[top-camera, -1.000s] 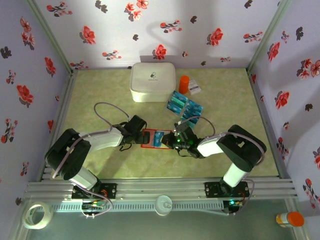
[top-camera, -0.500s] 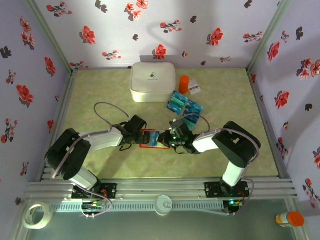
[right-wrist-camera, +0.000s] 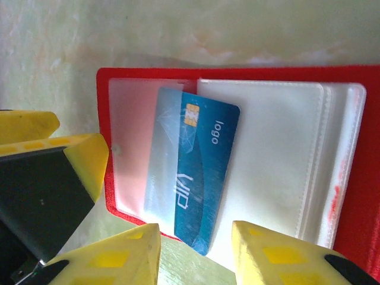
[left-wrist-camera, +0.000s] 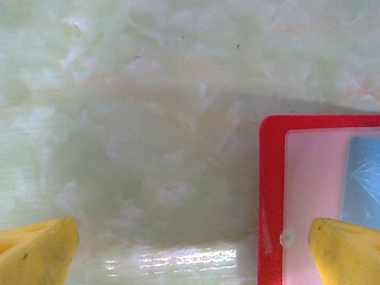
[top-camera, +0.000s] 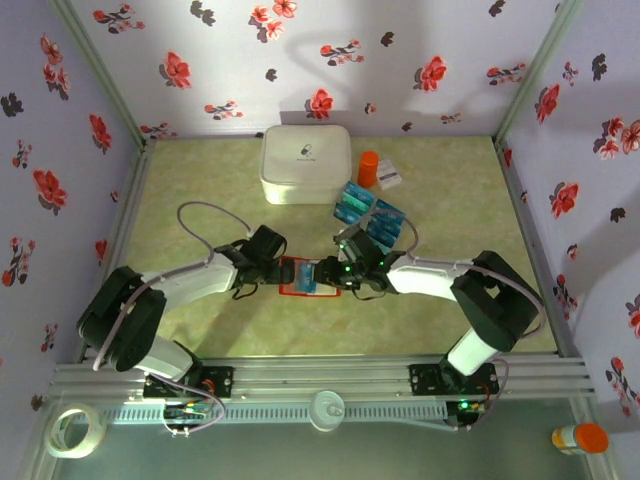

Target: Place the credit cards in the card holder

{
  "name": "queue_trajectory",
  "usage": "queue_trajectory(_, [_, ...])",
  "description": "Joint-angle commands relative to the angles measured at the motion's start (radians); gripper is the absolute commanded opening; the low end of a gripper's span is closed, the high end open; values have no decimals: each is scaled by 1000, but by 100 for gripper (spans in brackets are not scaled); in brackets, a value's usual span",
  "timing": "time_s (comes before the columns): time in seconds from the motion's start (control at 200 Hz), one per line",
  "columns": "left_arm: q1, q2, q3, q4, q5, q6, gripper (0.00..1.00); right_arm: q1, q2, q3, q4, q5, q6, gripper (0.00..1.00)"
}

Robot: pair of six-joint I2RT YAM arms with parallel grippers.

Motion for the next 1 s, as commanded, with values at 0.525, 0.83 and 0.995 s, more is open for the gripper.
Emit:
queue_trajectory(0.525, [22,23,-97,46,-3,2,100,11,144,178,-165,23,-120,17])
queue_trajectory(0.83, [22,35,-104,62,-5,1,100,19,229,244,-195,15,-140,16])
queue_trajectory(0.995, [22,37,-111,69,-3,-2,100,27,274,276,-201,5,-135,15])
